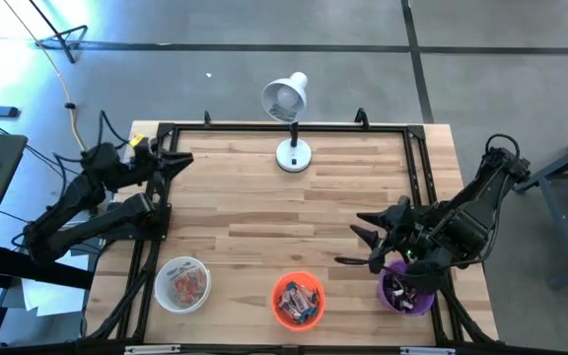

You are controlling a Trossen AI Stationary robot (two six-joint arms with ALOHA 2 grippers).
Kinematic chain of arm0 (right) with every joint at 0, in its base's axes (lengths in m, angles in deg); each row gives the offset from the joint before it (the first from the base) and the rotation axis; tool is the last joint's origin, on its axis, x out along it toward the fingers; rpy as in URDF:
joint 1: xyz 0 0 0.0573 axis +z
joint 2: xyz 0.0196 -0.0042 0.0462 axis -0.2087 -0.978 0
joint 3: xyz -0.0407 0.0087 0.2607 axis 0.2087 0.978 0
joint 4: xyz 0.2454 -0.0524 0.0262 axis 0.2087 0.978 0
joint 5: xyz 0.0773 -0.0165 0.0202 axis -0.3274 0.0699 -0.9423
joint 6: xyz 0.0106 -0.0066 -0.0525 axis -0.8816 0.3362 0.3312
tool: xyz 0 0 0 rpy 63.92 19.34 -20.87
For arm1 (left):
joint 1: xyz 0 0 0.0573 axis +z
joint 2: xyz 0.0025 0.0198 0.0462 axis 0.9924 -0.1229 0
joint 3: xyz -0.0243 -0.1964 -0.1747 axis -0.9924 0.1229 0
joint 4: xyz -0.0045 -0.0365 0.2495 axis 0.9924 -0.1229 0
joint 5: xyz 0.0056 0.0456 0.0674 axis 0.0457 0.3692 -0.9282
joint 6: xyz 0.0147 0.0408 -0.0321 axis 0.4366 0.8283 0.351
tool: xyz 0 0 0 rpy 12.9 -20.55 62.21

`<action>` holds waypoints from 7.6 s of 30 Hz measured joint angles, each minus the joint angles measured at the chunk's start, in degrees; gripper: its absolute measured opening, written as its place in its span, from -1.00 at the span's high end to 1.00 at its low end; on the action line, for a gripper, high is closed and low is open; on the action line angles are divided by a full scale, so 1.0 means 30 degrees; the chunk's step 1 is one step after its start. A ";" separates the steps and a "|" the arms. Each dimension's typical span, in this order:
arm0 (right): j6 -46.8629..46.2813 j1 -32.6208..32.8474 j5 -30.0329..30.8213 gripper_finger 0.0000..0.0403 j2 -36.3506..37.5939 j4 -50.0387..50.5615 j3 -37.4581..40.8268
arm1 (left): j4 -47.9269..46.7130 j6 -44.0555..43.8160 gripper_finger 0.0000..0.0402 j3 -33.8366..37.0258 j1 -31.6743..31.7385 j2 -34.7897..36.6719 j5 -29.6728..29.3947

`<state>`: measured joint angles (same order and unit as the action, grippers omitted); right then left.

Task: Organize candy in baskets
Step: Return to Home Position

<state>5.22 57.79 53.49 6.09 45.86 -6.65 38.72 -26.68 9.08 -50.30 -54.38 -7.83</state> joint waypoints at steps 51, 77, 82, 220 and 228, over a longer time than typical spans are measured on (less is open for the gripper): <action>1.4175 -0.9512 -2.0603 0.24 -0.2062 -1.7366 0.0015 | 0.3971 -0.1696 0.68 0.3002 -0.0050 0.0324 0.3172; 1.0091 -1.2498 -2.1106 0.24 0.5945 -2.8757 1.5900 | 0.3975 -0.2024 0.68 0.3002 -0.0042 0.0324 0.4268; 1.0177 -1.2575 -2.0607 0.24 0.8148 -2.8986 1.8068 | 0.3968 -0.2221 0.68 0.3002 -0.0042 0.0324 0.4086; 1.8052 -1.4610 -2.0886 0.24 2.4939 -1.9543 2.6403 | 1.0436 0.1160 0.68 1.1125 0.0074 0.4244 0.2068; 1.8052 -1.4610 -2.0886 0.24 2.4822 -1.9565 2.6410 | 1.0401 0.1160 0.68 1.1125 -0.0496 0.4244 0.2075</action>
<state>59.38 13.96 -9.17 80.56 -12.84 72.58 69.93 -23.20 42.46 -51.79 -41.65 -1.60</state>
